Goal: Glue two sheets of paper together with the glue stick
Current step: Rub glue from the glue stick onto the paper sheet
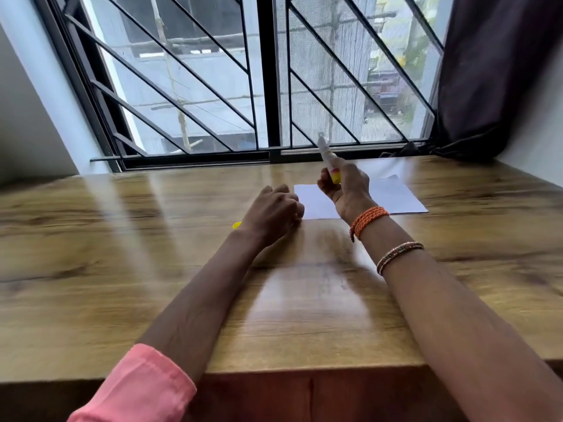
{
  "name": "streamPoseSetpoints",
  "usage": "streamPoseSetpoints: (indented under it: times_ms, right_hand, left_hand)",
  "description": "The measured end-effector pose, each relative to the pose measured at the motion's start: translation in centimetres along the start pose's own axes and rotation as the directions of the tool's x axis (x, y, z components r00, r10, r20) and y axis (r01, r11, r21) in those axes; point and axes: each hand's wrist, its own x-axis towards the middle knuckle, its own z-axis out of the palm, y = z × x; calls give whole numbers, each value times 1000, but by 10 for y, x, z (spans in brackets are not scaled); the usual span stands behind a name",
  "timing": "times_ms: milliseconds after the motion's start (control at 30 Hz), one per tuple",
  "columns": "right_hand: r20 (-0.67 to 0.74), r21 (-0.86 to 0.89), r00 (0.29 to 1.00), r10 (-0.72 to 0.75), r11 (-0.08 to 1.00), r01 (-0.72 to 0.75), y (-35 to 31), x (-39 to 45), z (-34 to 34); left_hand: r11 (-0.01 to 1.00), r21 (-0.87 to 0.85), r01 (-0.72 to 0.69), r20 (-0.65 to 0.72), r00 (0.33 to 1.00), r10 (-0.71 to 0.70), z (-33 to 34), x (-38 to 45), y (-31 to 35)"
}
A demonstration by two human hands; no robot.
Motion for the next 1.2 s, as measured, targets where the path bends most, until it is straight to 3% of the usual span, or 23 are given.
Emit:
streamPoseSetpoints:
  times_ms: [233,333,433,567,667,800,933,1033,1100,1200]
  right_hand:
    - [15,-49,1000,16,999,-15,2,-2,1]
    - [24,-61,999,22,998,-21,2,-1,1]
    - [8,-67,1000,15,998,-15,0,3,-1]
    - [-28,-82,999,17,996,-19,0,7,-5]
    - [-49,-92,999,11,996,-16,-3,8,-7]
    - [-37,-115,999,11,993,-16,-7,9,-10]
    - [1,-157,999,37,987,-37,-8,9,-11]
    - [-3,-166,999,32,986,-32,-8,10,-11]
    - [-14,-177,1000,21,984,-23,-11,11,-12]
    - [-25,-196,1000,14,980,-18,-15,13,-14]
  left_hand:
    - [998,39,-39,-21,999,40,6,6,-4]
    - [998,-29,52,-39,998,-53,10,6,-6]
    - [979,-152,138,57,990,-131,12,7,-4]
    - [942,-253,220,320,938,-133,14,11,9]
    - [906,-310,287,374,913,-162,11,14,4]
    - [886,-350,305,297,933,-203,0,8,-10]
    - [940,-214,266,43,964,-263,-11,-5,3]
    - [899,-249,360,-50,922,-383,-15,-2,24]
    - [855,-266,445,20,890,-456,-13,11,40]
    - [810,-232,538,238,839,-489,2,26,60]
